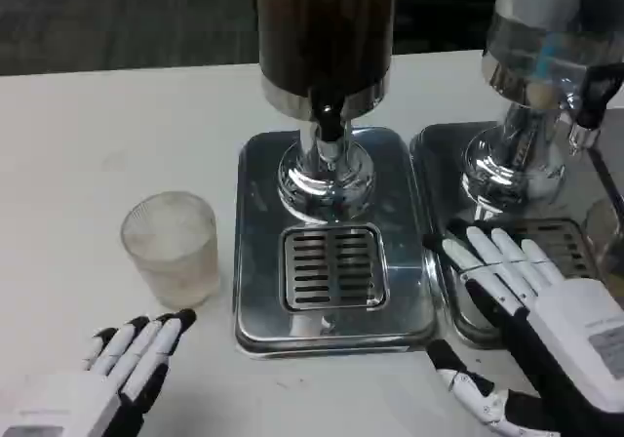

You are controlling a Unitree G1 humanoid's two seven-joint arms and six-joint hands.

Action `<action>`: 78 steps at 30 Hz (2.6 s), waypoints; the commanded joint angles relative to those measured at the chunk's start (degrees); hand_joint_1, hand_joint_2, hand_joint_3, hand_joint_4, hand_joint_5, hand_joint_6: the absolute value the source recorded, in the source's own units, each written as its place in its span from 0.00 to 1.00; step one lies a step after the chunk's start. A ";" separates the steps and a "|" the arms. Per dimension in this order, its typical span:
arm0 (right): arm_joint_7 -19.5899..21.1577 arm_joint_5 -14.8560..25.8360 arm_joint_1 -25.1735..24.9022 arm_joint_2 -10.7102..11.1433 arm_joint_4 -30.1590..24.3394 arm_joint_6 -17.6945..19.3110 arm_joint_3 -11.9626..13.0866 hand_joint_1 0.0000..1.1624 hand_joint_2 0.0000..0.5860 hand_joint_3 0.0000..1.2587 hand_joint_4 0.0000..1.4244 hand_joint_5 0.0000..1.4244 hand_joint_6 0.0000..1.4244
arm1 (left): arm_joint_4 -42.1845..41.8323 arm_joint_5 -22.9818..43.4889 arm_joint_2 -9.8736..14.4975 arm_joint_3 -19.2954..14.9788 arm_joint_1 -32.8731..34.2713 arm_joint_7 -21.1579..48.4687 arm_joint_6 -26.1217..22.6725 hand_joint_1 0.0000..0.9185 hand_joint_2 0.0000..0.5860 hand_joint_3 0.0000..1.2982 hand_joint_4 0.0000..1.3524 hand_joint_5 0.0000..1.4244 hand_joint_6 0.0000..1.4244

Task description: Grasp the cup under the faucet to collect the drink, then remove the cup.

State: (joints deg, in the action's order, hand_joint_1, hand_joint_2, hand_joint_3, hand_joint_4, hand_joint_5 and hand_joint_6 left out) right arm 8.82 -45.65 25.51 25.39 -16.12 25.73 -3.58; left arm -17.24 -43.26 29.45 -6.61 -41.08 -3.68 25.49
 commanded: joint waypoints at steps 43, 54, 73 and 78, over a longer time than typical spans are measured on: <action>-2.24 1.70 -0.53 -0.92 -0.87 -4.33 -3.04 0.25 0.81 0.04 0.00 0.00 0.00 | 12.36 12.12 -4.68 -4.04 18.14 -4.99 -4.41 0.00 0.00 0.00 0.00 0.00 0.00; -2.39 2.38 -0.63 -1.31 -0.93 -4.49 -3.80 0.26 0.82 0.10 0.00 0.00 0.00 | 25.31 18.95 0.20 -1.34 30.35 3.47 -4.83 0.00 0.00 0.00 0.00 0.00 0.00; -2.28 4.28 -1.36 -1.62 -0.14 -3.81 -4.39 0.30 0.87 0.20 0.02 0.00 0.02 | 45.32 24.65 4.34 4.29 43.81 11.67 2.71 0.04 0.00 0.00 0.00 0.00 0.00; -2.32 4.79 -1.14 -1.71 -0.24 -3.84 -4.27 0.31 0.87 0.21 0.03 0.00 0.03 | 49.58 25.05 4.68 5.39 46.26 11.94 5.44 0.05 0.00 0.00 0.00 0.00 0.00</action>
State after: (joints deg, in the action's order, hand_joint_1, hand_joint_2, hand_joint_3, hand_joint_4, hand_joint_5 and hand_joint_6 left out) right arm 6.63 -41.25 24.26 23.58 -16.22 21.52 -7.89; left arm 30.01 -18.45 33.07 -2.24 3.76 7.53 29.06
